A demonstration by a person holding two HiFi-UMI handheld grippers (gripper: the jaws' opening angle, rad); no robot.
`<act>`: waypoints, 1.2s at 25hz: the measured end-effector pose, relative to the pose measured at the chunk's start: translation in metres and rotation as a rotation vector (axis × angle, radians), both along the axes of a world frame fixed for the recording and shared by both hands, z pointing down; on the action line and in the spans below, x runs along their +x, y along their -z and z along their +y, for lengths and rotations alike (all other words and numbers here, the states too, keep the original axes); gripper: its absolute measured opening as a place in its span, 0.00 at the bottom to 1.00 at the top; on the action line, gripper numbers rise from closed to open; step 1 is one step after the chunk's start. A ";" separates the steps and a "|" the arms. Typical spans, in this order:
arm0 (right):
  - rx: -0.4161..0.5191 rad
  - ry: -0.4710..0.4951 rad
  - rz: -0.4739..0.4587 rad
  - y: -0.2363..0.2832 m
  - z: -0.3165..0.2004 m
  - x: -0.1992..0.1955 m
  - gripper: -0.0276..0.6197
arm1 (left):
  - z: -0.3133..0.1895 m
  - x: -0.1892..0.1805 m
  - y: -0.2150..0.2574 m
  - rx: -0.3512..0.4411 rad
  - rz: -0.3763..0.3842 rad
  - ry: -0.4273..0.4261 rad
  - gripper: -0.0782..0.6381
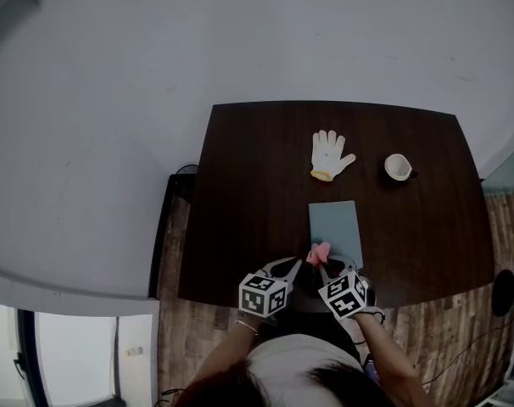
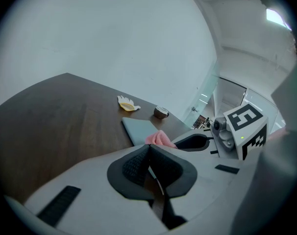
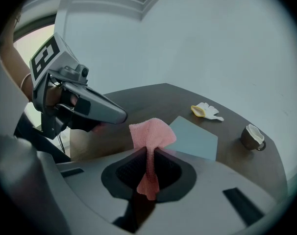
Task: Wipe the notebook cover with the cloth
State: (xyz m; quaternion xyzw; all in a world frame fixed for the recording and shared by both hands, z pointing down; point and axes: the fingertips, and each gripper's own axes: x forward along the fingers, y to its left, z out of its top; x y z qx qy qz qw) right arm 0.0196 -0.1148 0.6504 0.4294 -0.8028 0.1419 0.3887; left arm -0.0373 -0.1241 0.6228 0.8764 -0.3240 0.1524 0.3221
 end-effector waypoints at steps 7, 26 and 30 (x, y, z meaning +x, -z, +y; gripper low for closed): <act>-0.047 0.013 0.016 -0.023 0.012 -0.022 0.11 | 0.006 -0.023 -0.001 -0.003 0.002 0.016 0.13; -0.024 -0.090 0.032 -0.033 0.023 0.012 0.11 | 0.022 -0.010 0.000 0.011 0.012 -0.017 0.13; -0.021 -0.091 0.030 -0.033 0.026 0.029 0.11 | 0.023 0.001 0.001 0.011 0.018 0.016 0.13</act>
